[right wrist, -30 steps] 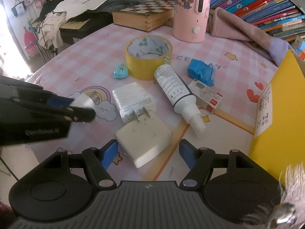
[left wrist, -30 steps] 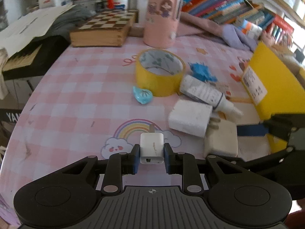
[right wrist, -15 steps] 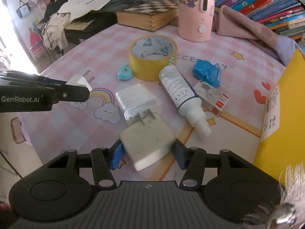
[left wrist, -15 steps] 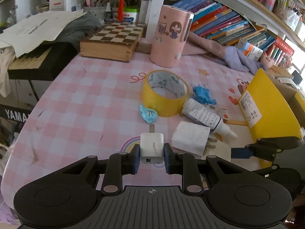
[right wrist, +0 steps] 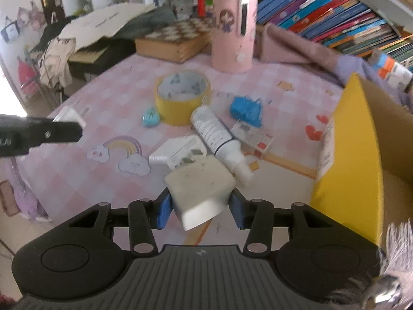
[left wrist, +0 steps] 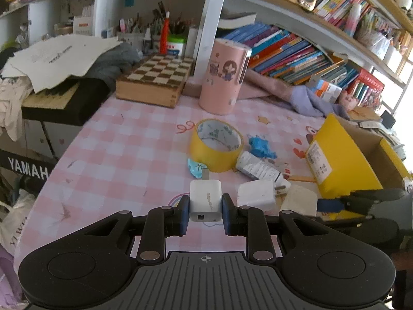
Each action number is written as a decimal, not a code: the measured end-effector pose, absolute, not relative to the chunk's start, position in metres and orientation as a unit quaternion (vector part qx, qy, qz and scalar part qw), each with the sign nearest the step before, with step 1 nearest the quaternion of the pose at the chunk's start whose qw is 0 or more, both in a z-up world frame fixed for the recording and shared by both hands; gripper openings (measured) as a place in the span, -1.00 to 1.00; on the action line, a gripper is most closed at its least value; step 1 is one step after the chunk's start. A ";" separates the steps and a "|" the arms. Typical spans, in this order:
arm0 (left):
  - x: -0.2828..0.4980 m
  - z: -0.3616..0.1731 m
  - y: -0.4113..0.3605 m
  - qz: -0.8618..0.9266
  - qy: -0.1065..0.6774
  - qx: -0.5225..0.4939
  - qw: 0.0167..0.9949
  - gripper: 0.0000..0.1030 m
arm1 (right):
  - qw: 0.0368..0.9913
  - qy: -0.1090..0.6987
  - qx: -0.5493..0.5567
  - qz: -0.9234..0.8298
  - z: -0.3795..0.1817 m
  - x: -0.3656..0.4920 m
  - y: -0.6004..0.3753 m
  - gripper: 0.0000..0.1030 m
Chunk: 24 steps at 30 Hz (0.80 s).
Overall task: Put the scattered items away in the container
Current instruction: 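Lift both held items and carry them over the yellow box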
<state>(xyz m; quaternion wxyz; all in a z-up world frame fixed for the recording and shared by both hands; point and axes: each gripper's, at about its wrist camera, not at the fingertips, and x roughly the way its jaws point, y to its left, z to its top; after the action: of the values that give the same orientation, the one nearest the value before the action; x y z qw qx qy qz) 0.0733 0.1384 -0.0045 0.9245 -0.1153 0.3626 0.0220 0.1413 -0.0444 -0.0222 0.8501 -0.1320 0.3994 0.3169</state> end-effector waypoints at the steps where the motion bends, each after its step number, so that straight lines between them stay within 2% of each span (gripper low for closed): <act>1: 0.070 -0.002 0.138 0.021 0.358 -0.114 0.927 -0.53 | 0.854 0.393 -0.132 0.315 -0.018 0.140 -0.046 -0.14; 15: 0.035 0.025 0.132 0.000 0.307 -0.118 0.944 -0.53 | 0.890 0.320 -0.135 0.295 0.030 0.116 -0.063 -0.14; 24: 0.015 0.034 0.119 -0.006 0.298 -0.097 0.950 -0.53 | 0.901 0.305 -0.108 0.289 0.042 0.091 -0.072 -0.14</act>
<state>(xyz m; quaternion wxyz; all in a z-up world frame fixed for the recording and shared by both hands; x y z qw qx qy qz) 0.0146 0.1187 0.0339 0.9496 -0.0968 0.2982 -0.0065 0.0914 -0.0716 0.0419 0.9008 -0.1076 0.3053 0.2893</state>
